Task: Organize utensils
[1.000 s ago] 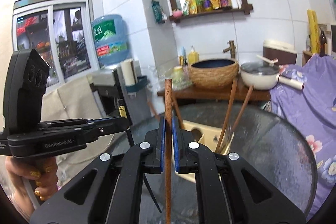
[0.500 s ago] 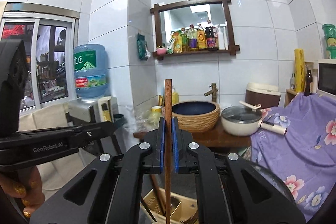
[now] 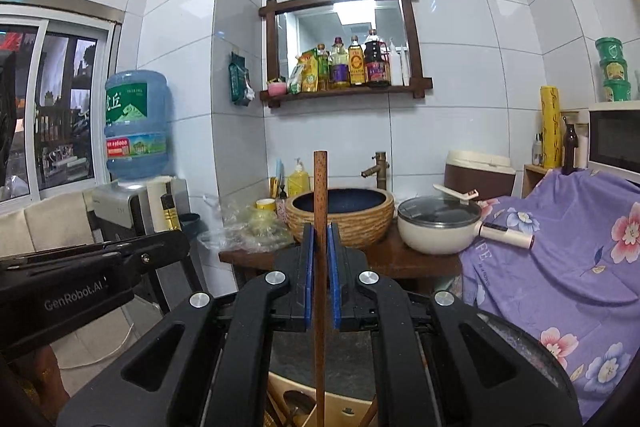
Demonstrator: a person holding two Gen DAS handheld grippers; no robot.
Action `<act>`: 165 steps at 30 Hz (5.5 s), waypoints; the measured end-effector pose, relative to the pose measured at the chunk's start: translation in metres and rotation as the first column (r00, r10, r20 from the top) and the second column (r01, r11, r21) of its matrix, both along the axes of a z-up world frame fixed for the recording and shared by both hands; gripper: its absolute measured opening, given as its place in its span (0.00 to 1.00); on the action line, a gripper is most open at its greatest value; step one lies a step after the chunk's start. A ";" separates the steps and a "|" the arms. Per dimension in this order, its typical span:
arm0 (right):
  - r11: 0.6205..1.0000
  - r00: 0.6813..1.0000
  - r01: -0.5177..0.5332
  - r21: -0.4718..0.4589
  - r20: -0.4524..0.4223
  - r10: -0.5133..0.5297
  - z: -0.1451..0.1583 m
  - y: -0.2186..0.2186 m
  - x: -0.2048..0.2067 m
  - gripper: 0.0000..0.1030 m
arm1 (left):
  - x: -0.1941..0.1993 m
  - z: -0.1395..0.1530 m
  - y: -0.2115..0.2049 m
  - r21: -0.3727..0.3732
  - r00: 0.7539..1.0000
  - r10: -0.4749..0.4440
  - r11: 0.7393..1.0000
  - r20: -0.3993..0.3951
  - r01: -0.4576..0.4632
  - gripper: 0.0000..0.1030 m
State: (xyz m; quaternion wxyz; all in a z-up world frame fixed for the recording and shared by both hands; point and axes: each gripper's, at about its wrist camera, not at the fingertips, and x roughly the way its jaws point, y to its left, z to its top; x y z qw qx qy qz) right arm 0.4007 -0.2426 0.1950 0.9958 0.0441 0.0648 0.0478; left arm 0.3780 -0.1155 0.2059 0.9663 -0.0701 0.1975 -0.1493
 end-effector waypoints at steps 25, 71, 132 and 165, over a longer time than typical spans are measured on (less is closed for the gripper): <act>0.998 0.991 -0.036 -0.052 -0.129 0.029 -0.070 -0.001 -0.019 0.07 | -0.001 -0.087 -0.007 0.084 0.992 -0.053 0.994 -0.111 0.063 0.06; 0.989 0.998 0.062 -0.134 -0.011 -0.064 -0.164 0.022 -0.436 0.94 | -0.364 -0.186 0.086 0.185 0.981 0.145 0.968 0.129 -0.168 0.94; 0.997 0.998 0.014 -0.074 -0.068 -0.019 -0.171 0.004 -0.433 0.94 | -0.370 -0.192 0.092 0.167 0.991 0.085 0.981 0.099 -0.101 0.94; 0.998 0.997 0.013 -0.058 -0.076 -0.017 -0.173 0.006 -0.433 0.94 | -0.369 -0.193 0.097 0.155 0.994 0.065 0.985 0.086 -0.078 0.94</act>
